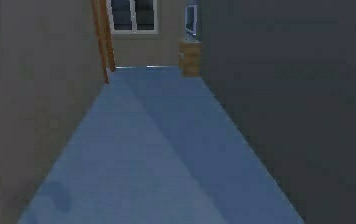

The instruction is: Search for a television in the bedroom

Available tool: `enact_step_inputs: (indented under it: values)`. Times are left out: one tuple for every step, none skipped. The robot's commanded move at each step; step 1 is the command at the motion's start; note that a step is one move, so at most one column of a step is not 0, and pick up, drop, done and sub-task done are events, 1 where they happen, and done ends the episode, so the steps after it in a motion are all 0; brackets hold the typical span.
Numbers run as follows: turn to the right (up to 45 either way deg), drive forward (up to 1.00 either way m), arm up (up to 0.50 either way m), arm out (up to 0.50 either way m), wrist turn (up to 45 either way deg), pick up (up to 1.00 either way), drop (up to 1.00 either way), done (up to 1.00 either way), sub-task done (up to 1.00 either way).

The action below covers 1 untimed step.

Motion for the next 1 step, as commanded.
enact_step_inputs:
  values:
    - [0.0,1.0,0.0,0.0,0.0,0.0,0.0,0.0,0.0]
